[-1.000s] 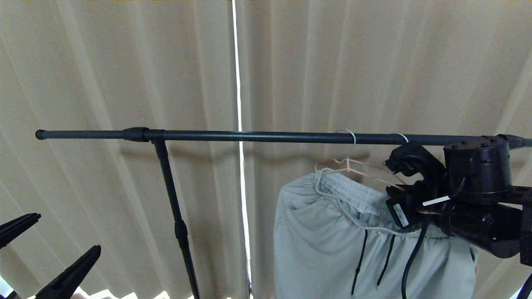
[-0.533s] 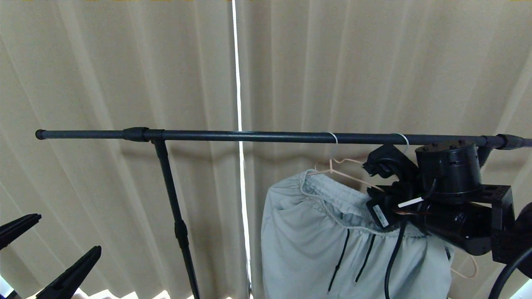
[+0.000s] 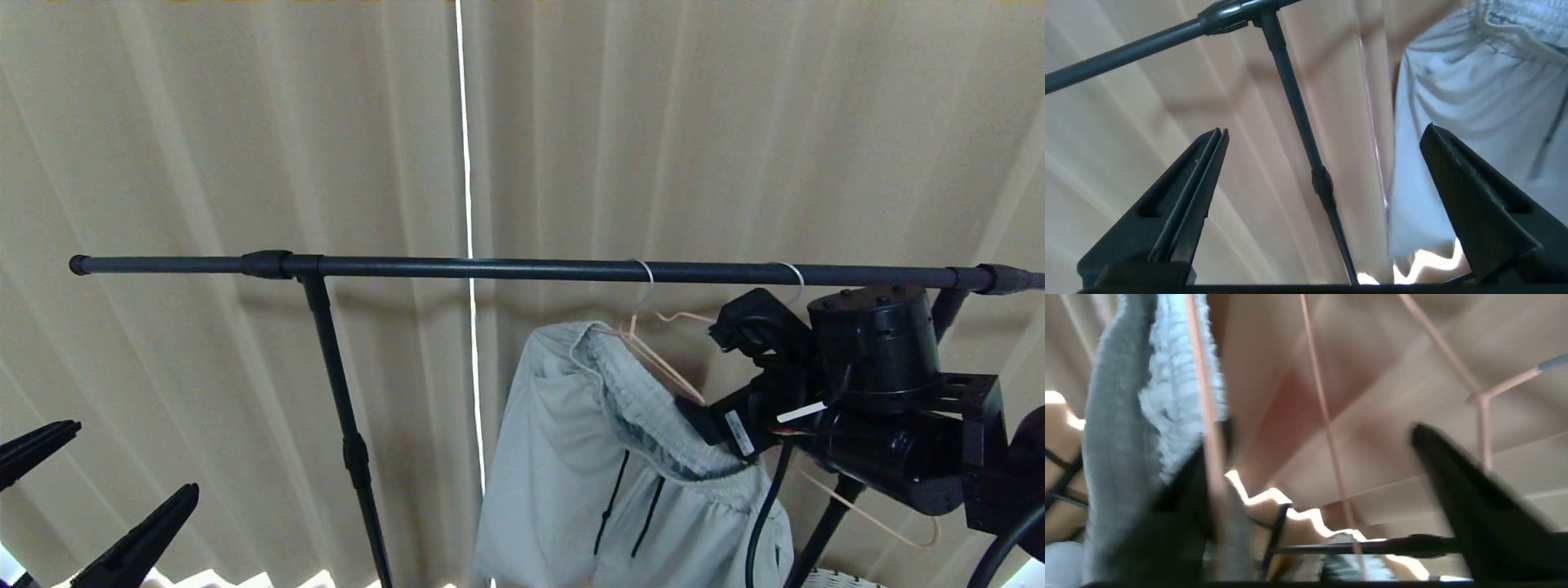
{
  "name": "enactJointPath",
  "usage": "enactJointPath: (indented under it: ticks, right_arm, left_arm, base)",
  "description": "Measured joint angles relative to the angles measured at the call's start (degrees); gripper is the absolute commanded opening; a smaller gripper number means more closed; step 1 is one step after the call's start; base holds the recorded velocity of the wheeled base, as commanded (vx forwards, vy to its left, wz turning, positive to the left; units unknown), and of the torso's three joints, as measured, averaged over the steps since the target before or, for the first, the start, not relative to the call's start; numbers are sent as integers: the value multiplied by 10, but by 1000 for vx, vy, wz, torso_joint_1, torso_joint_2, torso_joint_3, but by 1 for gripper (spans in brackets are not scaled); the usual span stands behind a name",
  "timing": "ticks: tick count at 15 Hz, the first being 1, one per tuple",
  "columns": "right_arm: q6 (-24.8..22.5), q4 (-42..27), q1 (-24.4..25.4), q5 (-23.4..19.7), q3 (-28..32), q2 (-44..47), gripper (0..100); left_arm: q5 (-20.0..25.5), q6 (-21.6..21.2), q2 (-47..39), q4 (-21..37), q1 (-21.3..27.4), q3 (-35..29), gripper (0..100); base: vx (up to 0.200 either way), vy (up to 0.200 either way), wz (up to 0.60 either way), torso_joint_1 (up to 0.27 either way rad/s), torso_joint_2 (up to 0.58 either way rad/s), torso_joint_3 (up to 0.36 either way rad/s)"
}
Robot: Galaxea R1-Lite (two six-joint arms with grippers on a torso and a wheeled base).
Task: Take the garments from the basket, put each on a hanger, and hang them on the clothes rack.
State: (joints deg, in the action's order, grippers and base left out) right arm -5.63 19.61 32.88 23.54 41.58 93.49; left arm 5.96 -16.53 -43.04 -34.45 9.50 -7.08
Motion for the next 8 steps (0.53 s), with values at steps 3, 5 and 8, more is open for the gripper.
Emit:
enactJointPath:
  ticks: [3, 5, 8]
  right_arm:
    - [61, 6, 41, -3, -25, -16, 100]
    - [68, 61, 57, -12, -53, -30, 100]
    - [64, 220, 64, -34, -120, -47, 100]
  left_arm:
    - [0, 0, 0, 0, 0, 0, 100]
    - [0, 0, 0, 0, 0, -2, 100]
    - [-1, 1, 2, 0, -1, 0, 100]
  base:
    - [0, 0, 0, 0, 0, 0]
    - [0, 0, 0, 0, 0, 0]
    - [0, 0, 0, 0, 0, 0]
